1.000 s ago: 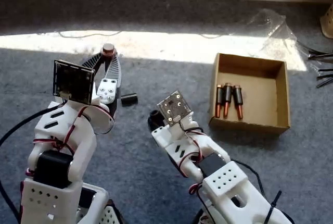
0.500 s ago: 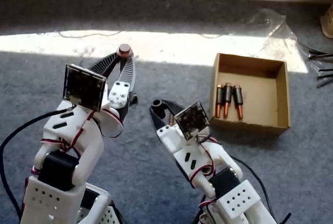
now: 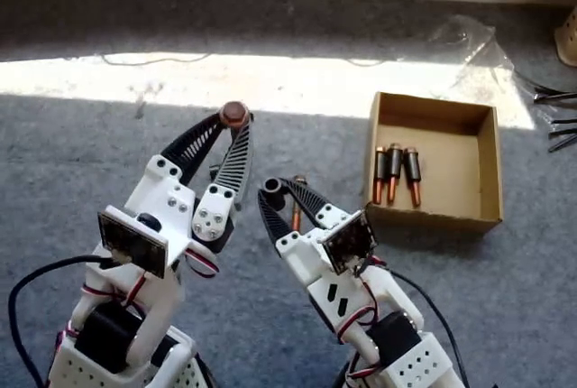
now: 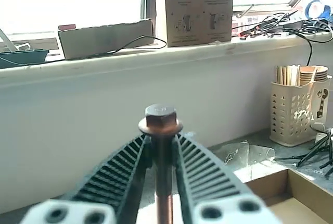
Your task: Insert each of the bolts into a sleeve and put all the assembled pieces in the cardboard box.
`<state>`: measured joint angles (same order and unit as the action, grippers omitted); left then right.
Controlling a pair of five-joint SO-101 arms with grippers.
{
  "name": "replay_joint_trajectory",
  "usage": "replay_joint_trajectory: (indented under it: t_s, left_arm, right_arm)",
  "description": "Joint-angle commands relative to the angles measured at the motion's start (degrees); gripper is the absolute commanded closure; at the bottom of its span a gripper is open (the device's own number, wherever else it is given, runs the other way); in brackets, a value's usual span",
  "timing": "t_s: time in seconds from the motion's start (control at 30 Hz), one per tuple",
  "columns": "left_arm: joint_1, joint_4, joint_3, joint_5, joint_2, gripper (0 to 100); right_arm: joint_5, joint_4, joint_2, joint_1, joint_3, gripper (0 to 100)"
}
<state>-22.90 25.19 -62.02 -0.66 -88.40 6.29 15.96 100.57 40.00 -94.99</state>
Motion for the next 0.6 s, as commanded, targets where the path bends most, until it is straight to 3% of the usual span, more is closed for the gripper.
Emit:
replay_joint_trajectory:
  t_s: [0.0, 0.57]
  left_arm:
    - [-2.24, -3.69, -2.33, -0.26, -3.65, 99]
    - [-8.22, -3.52, -7.08, -0.18, -4.35, 99]
  right_arm:
    - [0.18, -0.48, 5.14, 0.48, -0.84, 99.3]
    - [0.18, -0.4, 4.62, 0.4, -2.07, 99.3]
